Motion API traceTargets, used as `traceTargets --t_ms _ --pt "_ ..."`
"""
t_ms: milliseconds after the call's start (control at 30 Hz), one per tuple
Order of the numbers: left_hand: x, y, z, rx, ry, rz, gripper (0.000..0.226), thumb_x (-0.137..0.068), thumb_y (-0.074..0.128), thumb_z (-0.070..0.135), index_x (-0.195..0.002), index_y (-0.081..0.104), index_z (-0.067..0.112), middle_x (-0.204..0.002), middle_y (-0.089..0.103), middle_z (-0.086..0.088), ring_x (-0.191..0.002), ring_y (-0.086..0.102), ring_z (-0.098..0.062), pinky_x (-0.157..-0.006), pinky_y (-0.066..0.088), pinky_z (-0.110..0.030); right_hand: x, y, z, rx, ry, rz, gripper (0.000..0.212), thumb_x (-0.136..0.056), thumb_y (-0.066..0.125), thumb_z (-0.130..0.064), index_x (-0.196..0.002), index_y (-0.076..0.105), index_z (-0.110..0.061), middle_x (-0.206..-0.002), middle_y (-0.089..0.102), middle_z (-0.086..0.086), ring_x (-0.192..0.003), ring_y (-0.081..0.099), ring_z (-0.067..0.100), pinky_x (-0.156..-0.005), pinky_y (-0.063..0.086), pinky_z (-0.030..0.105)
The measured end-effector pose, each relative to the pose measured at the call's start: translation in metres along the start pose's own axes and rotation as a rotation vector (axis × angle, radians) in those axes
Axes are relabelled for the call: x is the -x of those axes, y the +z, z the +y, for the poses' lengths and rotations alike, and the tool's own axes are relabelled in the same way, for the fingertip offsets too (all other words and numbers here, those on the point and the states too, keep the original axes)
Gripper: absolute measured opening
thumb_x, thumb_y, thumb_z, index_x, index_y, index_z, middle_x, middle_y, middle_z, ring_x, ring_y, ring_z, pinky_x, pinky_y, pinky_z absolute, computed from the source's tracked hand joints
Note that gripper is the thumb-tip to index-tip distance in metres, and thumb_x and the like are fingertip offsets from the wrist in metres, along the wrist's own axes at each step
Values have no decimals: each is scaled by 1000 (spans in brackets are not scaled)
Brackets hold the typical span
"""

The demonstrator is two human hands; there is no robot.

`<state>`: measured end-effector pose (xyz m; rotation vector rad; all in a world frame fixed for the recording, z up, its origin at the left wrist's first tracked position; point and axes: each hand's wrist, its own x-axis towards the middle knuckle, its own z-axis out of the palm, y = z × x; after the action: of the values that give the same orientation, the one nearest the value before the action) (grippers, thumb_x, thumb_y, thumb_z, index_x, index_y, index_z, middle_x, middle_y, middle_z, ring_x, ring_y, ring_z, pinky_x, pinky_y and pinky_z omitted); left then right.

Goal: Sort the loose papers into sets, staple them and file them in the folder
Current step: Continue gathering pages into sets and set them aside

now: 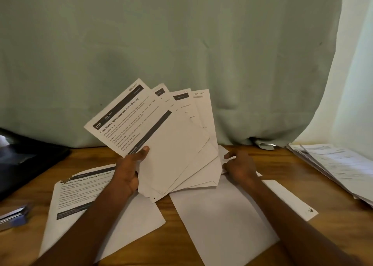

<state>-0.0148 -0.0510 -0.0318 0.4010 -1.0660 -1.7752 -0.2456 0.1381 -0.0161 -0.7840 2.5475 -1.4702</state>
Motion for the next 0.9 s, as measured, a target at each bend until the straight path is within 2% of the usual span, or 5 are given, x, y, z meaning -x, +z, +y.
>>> traceTargets --t_ms 167,367,600,767,900 --pt "1 -1 3 -10 -3 36 60 -86 74 2 -141 58 21 -136 66 -15 -126 60 -42 -98 53 -57 -8 2 0 -45 -91 80 21 -88 73 -2 -103 70 -17 -106 71 8 -90 67 21 -78 56 33" --pt "-1 -16 19 23 3 71 75 -77 78 12 -146 53 21 -141 61 -17 -119 61 -40 -90 56 -55 -18 -10 10 -140 -85 100 17 -92 68 -4 -102 76 -15 -104 74 5 -94 70 25 -94 57 44" --pt "-10 -25 22 -25 10 165 56 -90 74 9 -139 55 27 -126 66 -10 -105 64 -30 -78 56 -44 -24 -21 6 -608 -56 146 27 -90 63 4 -85 74 -19 -89 74 4 -78 66 16 -67 54 22" --pt "-16 -34 23 -30 26 164 59 -91 73 9 -143 53 27 -122 66 -8 -103 64 -30 -83 56 -48 -11 -51 -21 -1052 -259 371 32 -90 60 6 -87 76 -22 -87 71 -1 -68 60 12 -59 52 24" --pt "-16 -31 21 -62 1 86 45 -92 70 5 -131 59 25 -113 71 -4 -99 67 -27 -81 56 -46 24 -51 -43 -755 -578 330 33 -90 57 7 -88 75 -21 -89 73 -6 -77 64 13 -68 52 25"
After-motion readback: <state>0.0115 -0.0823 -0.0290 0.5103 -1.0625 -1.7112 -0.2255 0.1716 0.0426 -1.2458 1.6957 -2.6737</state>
